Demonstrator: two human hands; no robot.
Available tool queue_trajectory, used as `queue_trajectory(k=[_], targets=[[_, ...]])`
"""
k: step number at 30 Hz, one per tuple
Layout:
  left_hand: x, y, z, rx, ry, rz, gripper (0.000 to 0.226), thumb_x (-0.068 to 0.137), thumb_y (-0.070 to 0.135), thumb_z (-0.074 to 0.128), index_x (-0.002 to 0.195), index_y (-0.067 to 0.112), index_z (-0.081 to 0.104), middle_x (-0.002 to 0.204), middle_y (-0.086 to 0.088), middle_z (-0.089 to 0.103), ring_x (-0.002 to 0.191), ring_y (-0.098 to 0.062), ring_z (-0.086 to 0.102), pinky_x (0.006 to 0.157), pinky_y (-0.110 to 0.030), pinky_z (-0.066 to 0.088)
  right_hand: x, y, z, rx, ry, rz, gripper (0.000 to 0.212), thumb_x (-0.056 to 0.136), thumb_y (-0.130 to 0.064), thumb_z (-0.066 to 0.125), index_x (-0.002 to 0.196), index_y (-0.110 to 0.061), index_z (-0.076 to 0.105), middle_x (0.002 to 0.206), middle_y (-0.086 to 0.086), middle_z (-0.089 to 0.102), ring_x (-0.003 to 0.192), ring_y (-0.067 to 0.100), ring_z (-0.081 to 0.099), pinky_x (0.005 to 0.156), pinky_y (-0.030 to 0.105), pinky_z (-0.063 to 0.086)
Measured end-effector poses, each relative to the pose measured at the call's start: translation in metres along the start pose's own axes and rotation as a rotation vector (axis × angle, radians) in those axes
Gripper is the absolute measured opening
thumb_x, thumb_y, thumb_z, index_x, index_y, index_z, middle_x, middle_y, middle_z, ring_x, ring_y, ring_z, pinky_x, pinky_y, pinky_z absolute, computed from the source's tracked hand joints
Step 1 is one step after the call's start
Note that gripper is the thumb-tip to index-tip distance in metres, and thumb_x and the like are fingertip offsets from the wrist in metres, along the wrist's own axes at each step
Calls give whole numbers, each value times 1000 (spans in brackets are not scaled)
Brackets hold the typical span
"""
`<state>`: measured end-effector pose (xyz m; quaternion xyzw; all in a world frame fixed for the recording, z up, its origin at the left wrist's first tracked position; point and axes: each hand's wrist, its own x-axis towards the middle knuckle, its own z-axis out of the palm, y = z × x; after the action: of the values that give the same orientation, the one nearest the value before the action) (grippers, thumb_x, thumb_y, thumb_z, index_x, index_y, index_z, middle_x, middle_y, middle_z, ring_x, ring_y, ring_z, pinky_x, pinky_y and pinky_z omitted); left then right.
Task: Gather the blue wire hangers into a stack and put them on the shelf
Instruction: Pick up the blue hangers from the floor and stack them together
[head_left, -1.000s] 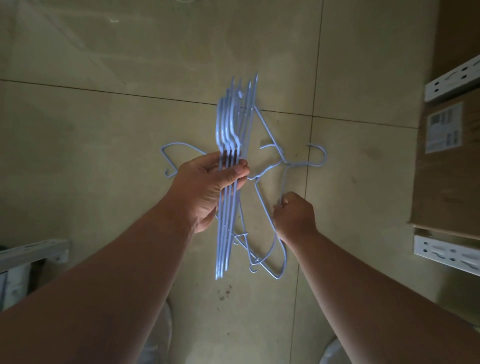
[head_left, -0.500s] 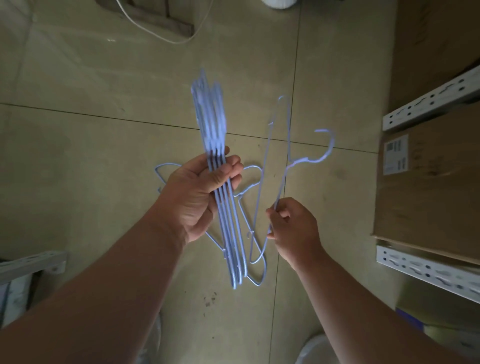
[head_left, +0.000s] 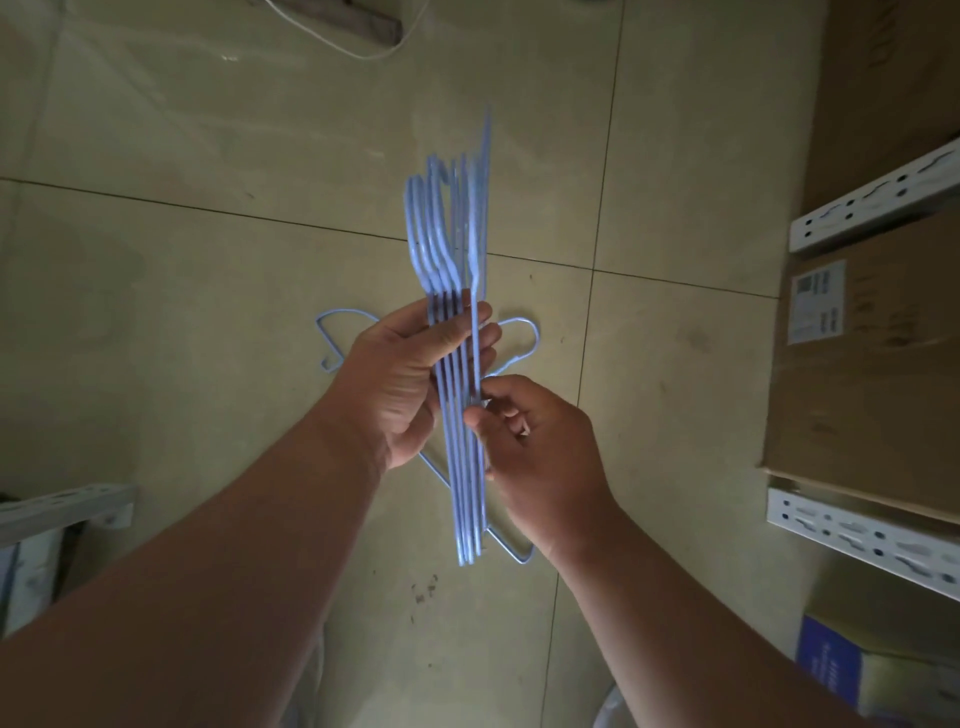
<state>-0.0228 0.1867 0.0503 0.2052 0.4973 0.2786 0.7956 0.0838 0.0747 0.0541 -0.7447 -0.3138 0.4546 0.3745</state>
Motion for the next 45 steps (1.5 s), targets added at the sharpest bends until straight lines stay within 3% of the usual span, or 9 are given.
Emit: queue_trajectory(k=[4, 10, 13, 17, 22, 29, 34, 39, 45], targets=[[2, -3, -11, -13, -26, 7, 20, 80, 15, 80, 99, 10, 83, 93, -7, 81, 95, -21, 80, 89, -32, 63, 1, 2, 5, -53, -27, -30, 15, 95, -11, 76, 104, -22, 82, 67, -21, 69, 64, 0, 64, 70, 17, 51], [12, -4, -24, 15, -36, 39, 38, 86, 2, 76, 122, -6, 69, 91, -7, 77, 83, -18, 76, 82, -28, 60, 16, 36, 1, -139, 11, 14, 12, 102, -23, 70, 104, -18, 81, 79, -20, 77, 72, 0, 70, 78, 28, 58], [16, -4, -32, 28, -15, 41, 20, 91, -3, 71, 111, -2, 74, 89, -7, 79, 82, -16, 78, 81, -26, 63, 32, 90, 5, -534, 48, 112, 25, 97, -30, 74, 115, -12, 77, 101, 6, 80, 99, 26, 75, 93, 34, 54], [19, -9, -43, -31, -43, 4, 20, 83, -1, 72, 86, 14, 85, 86, -4, 80, 81, -15, 78, 81, -26, 64, 38, 128, 14, -754, -99, 325, 42, 96, -31, 73, 129, -6, 66, 124, 16, 73, 122, 35, 67, 102, 36, 50], [22, -13, -52, -68, -85, -3, 23, 87, -8, 67, 103, 7, 75, 90, -6, 76, 82, -19, 76, 77, -29, 61, 41, 137, 28, -829, -144, 355, 19, 101, -16, 57, 118, -7, 62, 116, 18, 73, 114, 40, 71, 90, 39, 55], [15, -2, -45, -65, -141, -3, 23, 92, -12, 61, 103, 6, 68, 97, -9, 72, 85, -21, 73, 77, -30, 59, 42, 127, 19, -710, -110, 339, 13, 100, -8, 54, 106, -5, 65, 107, 21, 74, 107, 40, 68, 83, 38, 47], [-9, 17, -14, -164, -166, -6, 26, 89, -10, 60, 109, 6, 65, 93, -7, 73, 81, -18, 73, 75, -29, 61, 36, 88, -4, -386, 30, 352, 14, 97, -17, 55, 88, -13, 65, 77, 9, 73, 77, 38, 72, 69, 41, 58], [-40, 51, 27, -183, -159, 12, 27, 88, -7, 62, 112, 5, 65, 92, -8, 72, 81, -21, 70, 76, -31, 60, 21, 13, -38, -200, 68, 286, 23, 100, -10, 58, 79, -15, 63, 75, 16, 72, 55, 22, 58, 49, 24, 48], [-95, 121, 84, -117, -77, 39, 36, 82, -6, 70, 117, -3, 67, 98, -17, 75, 83, -27, 76, 75, -34, 63, -30, -123, -103, 96, 49, 281, 26, 105, -4, 59, 82, -7, 69, 66, 19, 64, 40, 16, 50, 38, 23, 38]])
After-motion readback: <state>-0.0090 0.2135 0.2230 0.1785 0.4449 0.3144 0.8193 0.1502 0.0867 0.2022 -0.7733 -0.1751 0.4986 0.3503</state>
